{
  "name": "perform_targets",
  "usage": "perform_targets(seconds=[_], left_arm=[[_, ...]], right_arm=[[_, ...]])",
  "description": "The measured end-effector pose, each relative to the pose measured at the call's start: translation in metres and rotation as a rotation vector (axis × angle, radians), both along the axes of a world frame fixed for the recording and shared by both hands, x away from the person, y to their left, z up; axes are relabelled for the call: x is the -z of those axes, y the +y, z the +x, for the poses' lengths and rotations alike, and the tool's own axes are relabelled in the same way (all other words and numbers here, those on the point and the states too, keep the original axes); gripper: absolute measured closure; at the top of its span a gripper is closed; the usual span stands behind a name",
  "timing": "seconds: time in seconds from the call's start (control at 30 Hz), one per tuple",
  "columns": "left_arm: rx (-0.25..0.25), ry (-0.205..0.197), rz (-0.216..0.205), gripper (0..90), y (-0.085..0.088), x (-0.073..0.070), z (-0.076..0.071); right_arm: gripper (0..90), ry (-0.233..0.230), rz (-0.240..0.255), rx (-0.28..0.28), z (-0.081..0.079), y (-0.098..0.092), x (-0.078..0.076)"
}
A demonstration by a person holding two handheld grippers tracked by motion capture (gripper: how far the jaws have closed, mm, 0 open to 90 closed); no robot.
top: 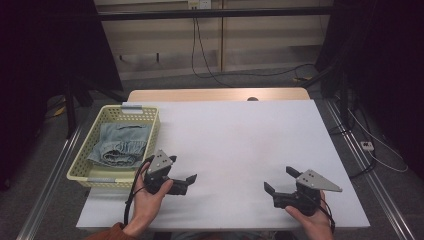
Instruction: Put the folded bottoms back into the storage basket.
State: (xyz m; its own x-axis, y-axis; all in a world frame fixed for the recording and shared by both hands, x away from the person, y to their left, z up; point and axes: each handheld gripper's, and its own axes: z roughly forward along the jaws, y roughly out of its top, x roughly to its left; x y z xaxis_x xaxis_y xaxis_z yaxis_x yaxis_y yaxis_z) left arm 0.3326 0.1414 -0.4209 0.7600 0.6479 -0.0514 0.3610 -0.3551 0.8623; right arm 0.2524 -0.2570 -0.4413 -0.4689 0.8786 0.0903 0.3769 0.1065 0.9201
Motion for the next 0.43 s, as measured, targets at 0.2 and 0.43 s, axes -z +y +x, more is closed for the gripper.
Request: perform_targets(seconds=[0.2, 0.43], left_arm=[[-0.02, 0.014, -0.039, 5.4, 0.0047, 0.0075, -0.0027], [-0.035, 0.026, -0.058, 5.3, 0.0036, 0.0108, -0.0021]], right_arm=[[6.3, -0.002, 0.006, 0.004, -0.0004, -0.0004, -0.0003], [6.4, -0.003, 0.006, -0.001, -0.0008, -0.0006, -0.0003]])
